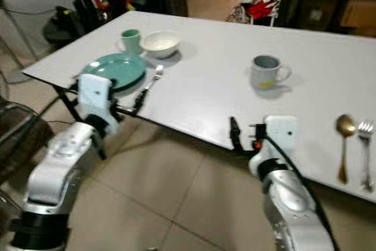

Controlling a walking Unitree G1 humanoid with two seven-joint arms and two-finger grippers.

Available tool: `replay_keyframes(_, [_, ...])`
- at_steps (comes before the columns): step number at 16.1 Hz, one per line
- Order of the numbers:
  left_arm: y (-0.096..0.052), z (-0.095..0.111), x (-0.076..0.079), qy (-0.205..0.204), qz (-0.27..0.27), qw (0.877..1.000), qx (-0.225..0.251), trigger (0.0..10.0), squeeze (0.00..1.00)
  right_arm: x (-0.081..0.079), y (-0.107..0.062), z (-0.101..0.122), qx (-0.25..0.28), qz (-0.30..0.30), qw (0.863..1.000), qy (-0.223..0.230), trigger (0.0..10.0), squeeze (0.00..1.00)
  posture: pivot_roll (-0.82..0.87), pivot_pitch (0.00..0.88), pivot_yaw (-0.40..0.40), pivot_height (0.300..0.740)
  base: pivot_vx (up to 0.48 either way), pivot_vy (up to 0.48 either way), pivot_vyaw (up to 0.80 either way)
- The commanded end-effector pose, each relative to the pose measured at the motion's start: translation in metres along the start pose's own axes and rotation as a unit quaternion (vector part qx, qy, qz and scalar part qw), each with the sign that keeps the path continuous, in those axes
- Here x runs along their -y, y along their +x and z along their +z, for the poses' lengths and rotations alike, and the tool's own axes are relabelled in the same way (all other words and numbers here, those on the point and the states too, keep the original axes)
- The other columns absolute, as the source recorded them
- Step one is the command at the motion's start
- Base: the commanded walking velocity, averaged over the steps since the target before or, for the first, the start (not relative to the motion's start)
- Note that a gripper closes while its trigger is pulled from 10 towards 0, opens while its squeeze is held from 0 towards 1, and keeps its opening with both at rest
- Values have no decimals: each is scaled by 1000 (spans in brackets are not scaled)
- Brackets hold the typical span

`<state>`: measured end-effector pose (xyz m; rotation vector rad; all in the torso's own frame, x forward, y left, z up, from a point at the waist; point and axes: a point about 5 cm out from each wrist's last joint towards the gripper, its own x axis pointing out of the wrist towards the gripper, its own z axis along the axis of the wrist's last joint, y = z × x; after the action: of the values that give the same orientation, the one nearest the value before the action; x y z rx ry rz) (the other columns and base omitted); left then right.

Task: Setting the table

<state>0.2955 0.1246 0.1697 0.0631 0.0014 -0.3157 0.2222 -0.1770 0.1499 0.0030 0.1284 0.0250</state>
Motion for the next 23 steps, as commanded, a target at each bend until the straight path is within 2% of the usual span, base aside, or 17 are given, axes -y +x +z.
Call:
replay_keyframes(1, [0,1,-7,5,8,1000,-7,10000,0,-4,0,2,3,8,1000,4,10000,1000,-79,0,132,740,0,292,0])
replay_keyframes(12, [3,-1,-10,9,4,1000,-13,10000,0,-5,1,2,2,4,1000,5,10000,1000,-87,0,142,740,0,299,0])
replay_keyframes(23, [1,-4,-10,3,13,1000,-13,10000,0,-4,4,3,0,15,1000,-2,10000,1000,-80,0,111,740,0,299,0])
